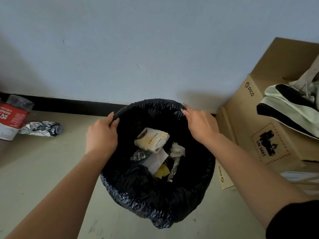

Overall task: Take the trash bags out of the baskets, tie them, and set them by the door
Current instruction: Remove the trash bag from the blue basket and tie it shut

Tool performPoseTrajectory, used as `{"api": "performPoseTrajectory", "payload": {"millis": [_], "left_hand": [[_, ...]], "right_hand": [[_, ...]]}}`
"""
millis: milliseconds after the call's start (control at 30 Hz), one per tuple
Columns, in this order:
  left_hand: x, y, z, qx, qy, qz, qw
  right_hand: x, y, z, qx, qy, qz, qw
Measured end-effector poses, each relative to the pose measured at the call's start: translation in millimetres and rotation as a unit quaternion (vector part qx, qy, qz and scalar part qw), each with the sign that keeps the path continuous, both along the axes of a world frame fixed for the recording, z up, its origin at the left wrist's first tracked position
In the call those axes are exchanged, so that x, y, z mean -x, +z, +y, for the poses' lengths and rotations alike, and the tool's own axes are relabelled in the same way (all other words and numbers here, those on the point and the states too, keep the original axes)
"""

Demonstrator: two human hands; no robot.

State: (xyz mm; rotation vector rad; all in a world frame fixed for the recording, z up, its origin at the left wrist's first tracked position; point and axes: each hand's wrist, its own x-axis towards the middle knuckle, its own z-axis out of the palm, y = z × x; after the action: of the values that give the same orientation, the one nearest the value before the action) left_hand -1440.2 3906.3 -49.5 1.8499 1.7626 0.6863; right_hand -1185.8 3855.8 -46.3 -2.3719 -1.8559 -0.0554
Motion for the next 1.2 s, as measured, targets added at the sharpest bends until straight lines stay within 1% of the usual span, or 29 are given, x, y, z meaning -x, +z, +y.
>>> {"api": "performPoseTrajectory", "payload": {"millis": [67, 167, 267, 333, 433, 567, 633, 700, 800, 900, 967, 1033, 1067, 1100, 1133, 1167, 1200], "left_hand": [[0, 1, -1, -0.008, 0.005, -0.003, 1.0], [-1, 1, -1, -0.015, 0.013, -0.002, 1.0], [0, 0, -2, -0.021, 0.017, 0.0, 1.0], [0, 2, -3, -0.023, 0.015, 0.005, 1.0], [0, 3, -4, -0.026, 0.013, 0.016, 0.999], [0, 0, -3, -0.018, 0.019, 0.012, 1.0], [1, -1, -2, -0.019, 0.017, 0.014, 1.0], [2, -1, -3, -0.022, 0.01, 0.019, 1.0], [5, 1, -6, -0.022, -0.017, 0.018, 0.999], [11, -2, -9, -0.012, -0.065, 0.01, 0.998], [16, -5, -17, -0.05, -0.123, 0.02, 0.991], [17, -3, -28, -0.136, -0.195, 0.04, 0.971], [15, 2, -38, -0.168, -0.243, 0.036, 0.955], [12, 10, -48, -0.178, -0.295, 0.024, 0.938], [9, 20, -64, -0.158, -0.354, 0.013, 0.922], [4, 31, -79, -0.115, -0.413, 0.014, 0.904], [-2, 39, -94, -0.062, -0.464, 0.036, 0.883]], "right_hand": [[6, -3, -5, -0.019, 0.024, 0.038, 0.999], [28, 2, -11, -0.041, 0.067, 0.125, 0.989], [45, 10, -19, -0.008, 0.107, 0.235, 0.966], [45, 16, -26, 0.002, 0.095, 0.299, 0.95], [40, 25, -35, 0.01, 0.084, 0.344, 0.935], [46, 26, -46, 0.067, 0.102, 0.37, 0.921], [51, 29, -52, 0.058, 0.106, 0.361, 0.925], [49, 34, -56, 0.017, 0.092, 0.325, 0.941], [37, 38, -62, -0.028, 0.016, 0.223, 0.974], [29, 42, -77, 0.014, -0.043, 0.121, 0.992], [25, 39, -89, 0.04, -0.076, 0.066, 0.994], [21, 34, -99, 0.053, -0.129, 0.057, 0.989], [21, 32, -106, 0.061, -0.15, 0.074, 0.984], [20, 31, -109, 0.075, -0.159, 0.094, 0.98], [22, 30, -115, 0.096, -0.159, 0.108, 0.977], [23, 30, -119, 0.121, -0.154, 0.113, 0.974], [26, 31, -124, 0.148, -0.151, 0.117, 0.97]]}}
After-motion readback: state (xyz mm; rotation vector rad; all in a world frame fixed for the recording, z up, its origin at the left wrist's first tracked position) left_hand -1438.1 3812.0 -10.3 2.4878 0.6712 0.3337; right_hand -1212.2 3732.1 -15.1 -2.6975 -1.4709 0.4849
